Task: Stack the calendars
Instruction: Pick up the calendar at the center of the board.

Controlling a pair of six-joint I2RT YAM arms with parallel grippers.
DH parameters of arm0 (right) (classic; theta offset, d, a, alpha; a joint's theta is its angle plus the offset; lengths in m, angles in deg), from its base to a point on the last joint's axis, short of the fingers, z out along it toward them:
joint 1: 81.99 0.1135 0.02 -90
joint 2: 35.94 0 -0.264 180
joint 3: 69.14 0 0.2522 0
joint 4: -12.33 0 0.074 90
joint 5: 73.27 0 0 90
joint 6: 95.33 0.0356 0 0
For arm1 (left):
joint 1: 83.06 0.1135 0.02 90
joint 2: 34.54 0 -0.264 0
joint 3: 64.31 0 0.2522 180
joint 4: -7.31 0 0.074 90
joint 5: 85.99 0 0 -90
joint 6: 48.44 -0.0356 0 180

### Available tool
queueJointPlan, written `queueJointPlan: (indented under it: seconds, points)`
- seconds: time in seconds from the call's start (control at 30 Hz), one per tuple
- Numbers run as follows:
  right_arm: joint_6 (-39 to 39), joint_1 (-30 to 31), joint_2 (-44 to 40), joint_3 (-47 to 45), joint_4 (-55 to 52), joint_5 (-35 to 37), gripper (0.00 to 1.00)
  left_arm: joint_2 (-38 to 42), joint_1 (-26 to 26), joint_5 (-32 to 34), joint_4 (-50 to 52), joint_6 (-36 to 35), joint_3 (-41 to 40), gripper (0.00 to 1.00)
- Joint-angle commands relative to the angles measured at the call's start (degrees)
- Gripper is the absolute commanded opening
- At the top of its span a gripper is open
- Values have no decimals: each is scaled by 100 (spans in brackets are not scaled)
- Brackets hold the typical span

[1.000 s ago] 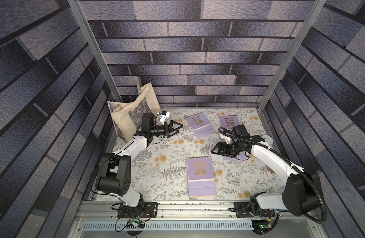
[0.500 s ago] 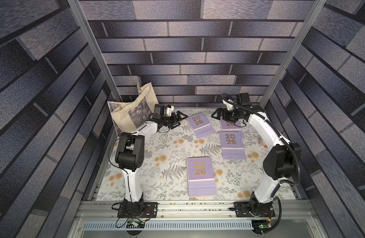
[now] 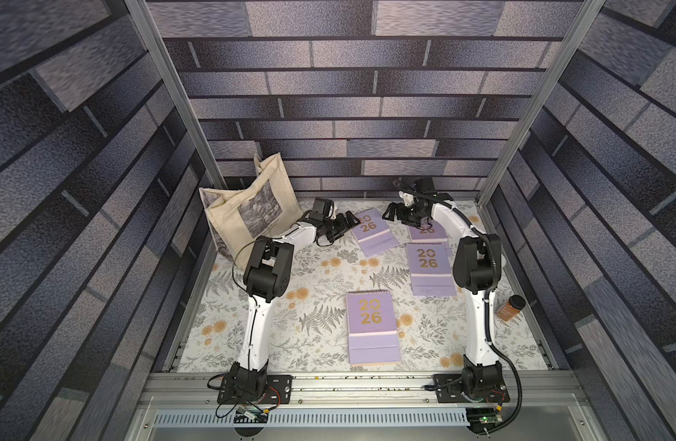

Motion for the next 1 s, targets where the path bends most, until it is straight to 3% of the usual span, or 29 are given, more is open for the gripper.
queueJointPlan:
  seconds: [0.0,0.4,0.8,0.97]
  points:
    - [33,-15,205,270,308,73,99,-171,9,320,152,45,322,100]
    - [83,-11,990,857,406,-321,98,-315,-71,286,282,-31,263,100]
    - [179,82,1028,345,697,-663,96,-362,-248,161,-80,323,156,100]
    - [212,108,1071,275,754,-1024,94,-251,-305,413,-564,456,-203,100]
